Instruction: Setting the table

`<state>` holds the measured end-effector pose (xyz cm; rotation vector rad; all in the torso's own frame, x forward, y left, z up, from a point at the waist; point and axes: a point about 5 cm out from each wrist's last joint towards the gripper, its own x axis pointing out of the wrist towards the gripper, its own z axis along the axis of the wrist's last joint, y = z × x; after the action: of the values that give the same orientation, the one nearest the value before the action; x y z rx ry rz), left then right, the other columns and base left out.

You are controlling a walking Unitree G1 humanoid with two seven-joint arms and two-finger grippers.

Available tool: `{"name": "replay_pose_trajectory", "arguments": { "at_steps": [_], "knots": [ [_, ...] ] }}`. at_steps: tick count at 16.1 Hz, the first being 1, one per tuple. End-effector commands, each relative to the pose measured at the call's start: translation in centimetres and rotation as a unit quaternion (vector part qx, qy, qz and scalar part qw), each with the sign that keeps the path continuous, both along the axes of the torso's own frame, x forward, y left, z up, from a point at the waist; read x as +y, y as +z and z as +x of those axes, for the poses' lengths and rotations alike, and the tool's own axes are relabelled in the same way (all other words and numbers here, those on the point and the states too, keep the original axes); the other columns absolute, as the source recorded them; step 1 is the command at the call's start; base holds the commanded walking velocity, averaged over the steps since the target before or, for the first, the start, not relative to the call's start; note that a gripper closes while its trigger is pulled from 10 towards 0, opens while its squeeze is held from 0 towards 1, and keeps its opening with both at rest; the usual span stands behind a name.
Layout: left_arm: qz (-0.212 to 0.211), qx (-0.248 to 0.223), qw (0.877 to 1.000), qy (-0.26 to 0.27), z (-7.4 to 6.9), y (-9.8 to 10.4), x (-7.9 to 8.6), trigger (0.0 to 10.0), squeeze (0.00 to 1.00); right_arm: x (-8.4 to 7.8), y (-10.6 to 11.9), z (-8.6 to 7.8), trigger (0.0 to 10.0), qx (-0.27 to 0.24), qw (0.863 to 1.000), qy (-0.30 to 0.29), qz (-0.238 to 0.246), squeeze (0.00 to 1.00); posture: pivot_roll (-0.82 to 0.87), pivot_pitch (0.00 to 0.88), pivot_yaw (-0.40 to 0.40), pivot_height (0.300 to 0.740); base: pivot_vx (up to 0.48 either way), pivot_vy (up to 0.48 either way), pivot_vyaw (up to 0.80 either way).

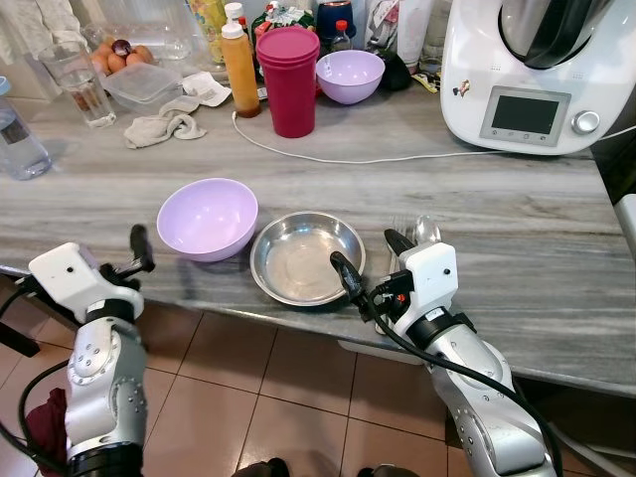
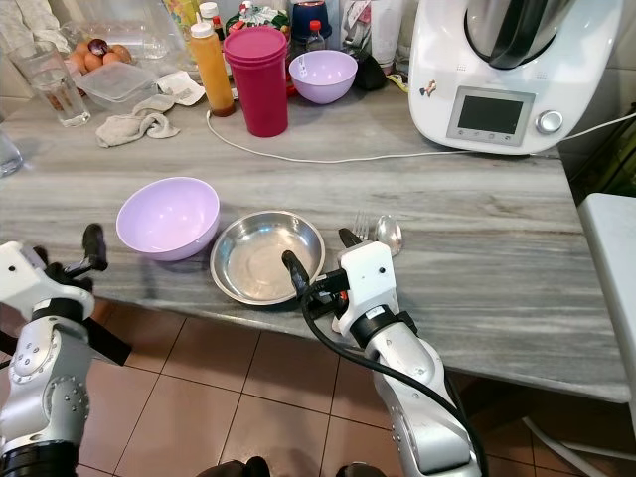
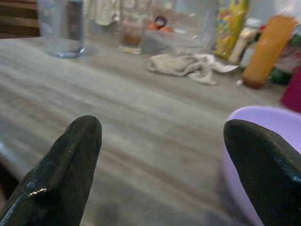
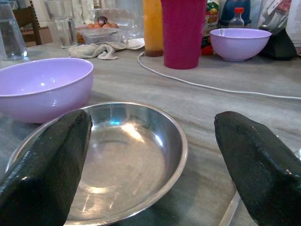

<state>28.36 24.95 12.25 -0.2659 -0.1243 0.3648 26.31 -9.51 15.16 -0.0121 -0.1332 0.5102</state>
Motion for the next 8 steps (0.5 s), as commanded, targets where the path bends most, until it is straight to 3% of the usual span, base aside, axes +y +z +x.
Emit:
{"name": "replay_pose_trajectory", "arguments": {
  "at_steps": [1, 4, 8],
  "knots": [
    [0.008, 0.030, 0.999, 0.019, -0.6, -1.2, 0.9, 10.0, 0.00, 0.4, -0.1, -0.1, 10.0, 0.003, 1.000, 0.013, -0.001, 1.00, -0.13, 0.145, 0.048, 0.740, 0.000, 0.000, 0.00],
    [0.006, 0.083, 0.996, 0.025, -1.5, -3.5, 1.2, 10.0, 0.00, 0.6, -0.1, -0.3, 10.0, 0.003, 1.000, 0.017, -0.003, 1.00, -0.14, 0.152, 0.051, 0.740, 0.000, 0.000, 0.00],
    [-0.005, 0.080, 0.997, 0.000, -1.2, -3.7, 0.1, 10.0, 0.00, 0.6, -0.1, -0.4, 10.0, 0.003, 1.000, 0.019, -0.003, 1.00, -0.14, 0.154, 0.053, 0.740, 0.000, 0.000, 0.00]
  ]
}}
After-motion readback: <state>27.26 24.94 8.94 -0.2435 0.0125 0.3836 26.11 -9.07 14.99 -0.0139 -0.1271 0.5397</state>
